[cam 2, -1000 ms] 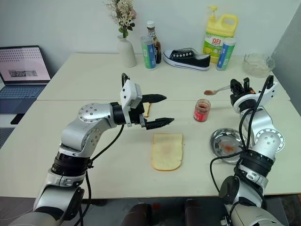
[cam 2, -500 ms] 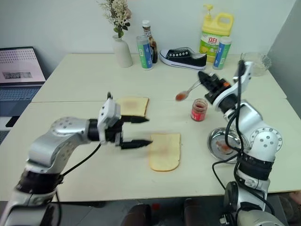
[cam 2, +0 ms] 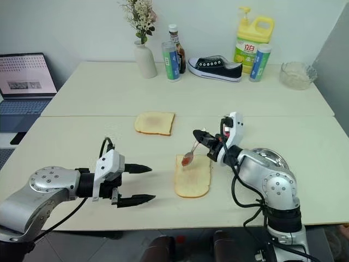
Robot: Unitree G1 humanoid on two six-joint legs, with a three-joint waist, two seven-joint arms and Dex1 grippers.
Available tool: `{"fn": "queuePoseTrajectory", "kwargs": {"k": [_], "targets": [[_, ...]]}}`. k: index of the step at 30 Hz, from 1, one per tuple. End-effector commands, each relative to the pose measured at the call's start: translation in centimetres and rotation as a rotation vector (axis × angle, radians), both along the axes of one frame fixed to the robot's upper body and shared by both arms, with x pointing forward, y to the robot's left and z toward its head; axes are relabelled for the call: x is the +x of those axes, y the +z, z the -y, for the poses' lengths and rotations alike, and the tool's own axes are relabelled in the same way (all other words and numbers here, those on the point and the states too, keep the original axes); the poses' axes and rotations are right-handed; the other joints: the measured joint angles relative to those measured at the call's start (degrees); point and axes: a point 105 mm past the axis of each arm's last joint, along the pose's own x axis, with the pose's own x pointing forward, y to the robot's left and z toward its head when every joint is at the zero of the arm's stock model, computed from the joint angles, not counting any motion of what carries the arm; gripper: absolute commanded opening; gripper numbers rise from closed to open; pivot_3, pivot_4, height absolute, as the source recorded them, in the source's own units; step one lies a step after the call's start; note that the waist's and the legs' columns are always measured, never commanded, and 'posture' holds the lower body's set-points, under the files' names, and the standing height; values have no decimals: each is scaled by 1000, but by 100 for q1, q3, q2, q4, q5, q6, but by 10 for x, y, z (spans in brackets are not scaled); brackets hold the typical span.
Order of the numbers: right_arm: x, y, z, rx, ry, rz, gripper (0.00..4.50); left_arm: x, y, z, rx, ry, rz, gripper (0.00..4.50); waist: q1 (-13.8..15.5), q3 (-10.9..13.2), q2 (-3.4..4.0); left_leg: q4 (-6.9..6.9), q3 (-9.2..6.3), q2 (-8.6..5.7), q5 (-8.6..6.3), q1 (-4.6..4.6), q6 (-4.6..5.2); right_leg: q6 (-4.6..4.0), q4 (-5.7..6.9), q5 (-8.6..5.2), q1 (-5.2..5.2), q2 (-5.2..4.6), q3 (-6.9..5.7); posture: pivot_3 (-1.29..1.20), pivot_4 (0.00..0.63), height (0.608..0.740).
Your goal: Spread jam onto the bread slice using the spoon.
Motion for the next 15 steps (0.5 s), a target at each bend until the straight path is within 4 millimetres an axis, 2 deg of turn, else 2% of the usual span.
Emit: {"fn": "queuePoseTrajectory", "kwargs": {"k": [1,5,15], "targets": [[-2,-2,-5,-23,8,50,7,0,8,6,-11,-12,53,4500,-3,0,0,0,0,0,0,0,0,0,0,0,-1,0,1,0,150,740],[3,-13,-6,-49,-11,50,7,4,10,11,-32,-12,66,4500,-1,0,0,0,0,0,0,0,0,0,1,0,-2,1,0,0,150,740],[7,-27,23,-173,-79,84,7,10,9,15,-34,-41,76,4500,24,0,-1,1,1,-1,0,-1,0,0,1,0,-1,1,-1,0,150,740]]}}
